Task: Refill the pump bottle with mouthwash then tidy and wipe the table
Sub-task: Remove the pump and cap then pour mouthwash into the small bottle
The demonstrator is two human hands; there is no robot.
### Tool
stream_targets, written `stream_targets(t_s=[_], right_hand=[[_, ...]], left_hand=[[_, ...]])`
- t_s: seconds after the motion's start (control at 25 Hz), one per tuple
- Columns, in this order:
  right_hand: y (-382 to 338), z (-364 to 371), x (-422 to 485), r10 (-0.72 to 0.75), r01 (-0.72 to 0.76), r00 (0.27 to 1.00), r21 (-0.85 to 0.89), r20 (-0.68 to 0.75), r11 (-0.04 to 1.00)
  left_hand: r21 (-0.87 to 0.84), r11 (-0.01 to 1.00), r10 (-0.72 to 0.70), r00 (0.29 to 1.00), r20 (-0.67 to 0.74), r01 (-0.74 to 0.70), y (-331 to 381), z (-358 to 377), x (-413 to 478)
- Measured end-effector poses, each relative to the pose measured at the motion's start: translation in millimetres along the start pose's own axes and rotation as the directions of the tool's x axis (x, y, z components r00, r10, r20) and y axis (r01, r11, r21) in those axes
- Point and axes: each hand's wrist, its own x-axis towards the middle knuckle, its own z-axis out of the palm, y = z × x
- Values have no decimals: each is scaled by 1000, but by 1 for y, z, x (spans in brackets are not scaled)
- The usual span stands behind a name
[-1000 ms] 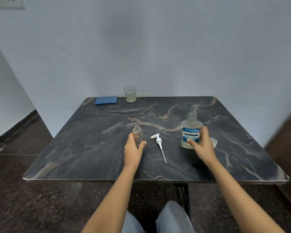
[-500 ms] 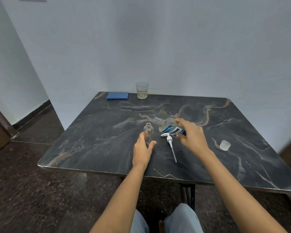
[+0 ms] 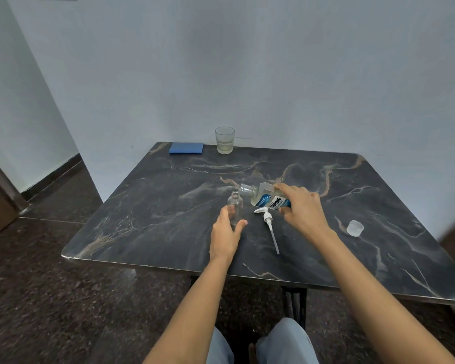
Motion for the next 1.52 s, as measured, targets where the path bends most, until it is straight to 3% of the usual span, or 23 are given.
stream_targets(t_s=[1.52], right_hand=[[-15, -24, 11, -49, 53, 998, -222, 24, 974]], left_hand=[[7, 1000, -12, 1000, -1, 12, 2, -2, -1]])
